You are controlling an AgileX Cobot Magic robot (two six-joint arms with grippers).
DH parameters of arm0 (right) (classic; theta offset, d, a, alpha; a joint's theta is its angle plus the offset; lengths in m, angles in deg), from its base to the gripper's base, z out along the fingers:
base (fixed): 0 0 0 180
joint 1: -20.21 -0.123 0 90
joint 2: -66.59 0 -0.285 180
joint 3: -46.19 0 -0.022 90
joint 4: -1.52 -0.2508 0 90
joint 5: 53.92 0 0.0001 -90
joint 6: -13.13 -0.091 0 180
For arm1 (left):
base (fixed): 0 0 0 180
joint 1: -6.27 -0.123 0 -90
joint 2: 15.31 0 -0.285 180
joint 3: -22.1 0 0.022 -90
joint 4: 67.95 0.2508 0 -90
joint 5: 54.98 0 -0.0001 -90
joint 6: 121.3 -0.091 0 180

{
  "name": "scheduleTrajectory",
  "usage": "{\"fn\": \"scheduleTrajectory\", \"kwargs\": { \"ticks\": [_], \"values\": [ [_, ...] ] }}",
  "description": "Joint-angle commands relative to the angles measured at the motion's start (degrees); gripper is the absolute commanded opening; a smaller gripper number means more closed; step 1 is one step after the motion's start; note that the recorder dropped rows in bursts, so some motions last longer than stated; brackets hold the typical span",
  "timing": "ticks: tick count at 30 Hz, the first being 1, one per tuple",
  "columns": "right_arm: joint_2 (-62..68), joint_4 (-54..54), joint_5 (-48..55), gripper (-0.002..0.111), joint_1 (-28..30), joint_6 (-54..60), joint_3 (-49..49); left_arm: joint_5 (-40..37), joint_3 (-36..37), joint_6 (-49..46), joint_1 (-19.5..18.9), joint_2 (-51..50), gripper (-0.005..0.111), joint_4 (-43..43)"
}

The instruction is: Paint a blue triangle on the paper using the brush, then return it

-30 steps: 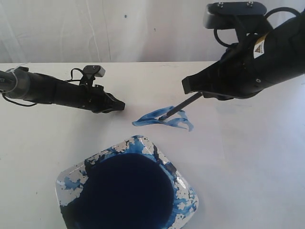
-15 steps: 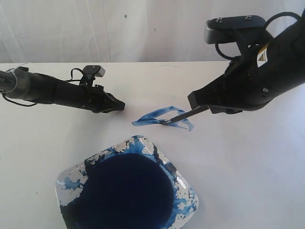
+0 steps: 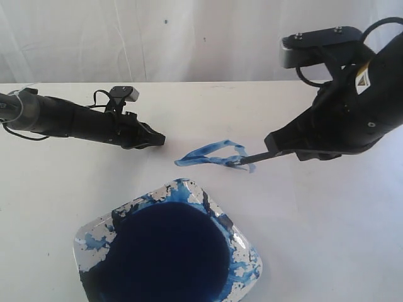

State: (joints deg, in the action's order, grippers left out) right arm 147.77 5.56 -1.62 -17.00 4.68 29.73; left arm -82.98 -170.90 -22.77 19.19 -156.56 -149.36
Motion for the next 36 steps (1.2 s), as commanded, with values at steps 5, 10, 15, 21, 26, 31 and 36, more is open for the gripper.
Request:
{"fn": "scheduleTrajectory", "kwargs": {
  "ticks": [5, 10, 15, 21, 26, 31, 36],
  "values": [
    [-3.59, 2.22, 4.84, 0.0, -0.11, 0.71, -0.24, -0.51, -0.15, 0.34, 0.2, -0.04, 0.0, -0.74],
    [-4.04, 4.53, 3.34, 0.0, -0.11, 0.35, -0.24, -0.51, -0.15, 0.34, 0.2, -0.04, 0.0, -0.74],
    [-5.55, 4.95, 3.09, 0.0, -0.11, 0.11, -0.24, -0.51, -0.15, 0.34, 0.2, -0.04, 0.0, -0.74],
    [-7.47, 4.82, -0.62, 0.0, -0.11, 0.11, -0.24, -0.51, -0.15, 0.34, 0.2, -0.04, 0.0, -0.74],
    [-6.83, 3.81, -2.27, 0.0, -0.11, -0.79, -0.24, -0.51, -0.15, 0.34, 0.2, -0.04, 0.0, -0.74],
    [-4.21, 1.62, -2.27, 0.0, -0.11, -0.79, -0.24, -0.51, -0.15, 0.34, 0.2, -0.04, 0.0, -0.74],
    [-1.88, 0.92, -2.14, 0.0, -0.11, -0.79, -0.24, -0.51, -0.15, 0.34, 0.2, -0.04, 0.0, -0.74]
  ]
}}
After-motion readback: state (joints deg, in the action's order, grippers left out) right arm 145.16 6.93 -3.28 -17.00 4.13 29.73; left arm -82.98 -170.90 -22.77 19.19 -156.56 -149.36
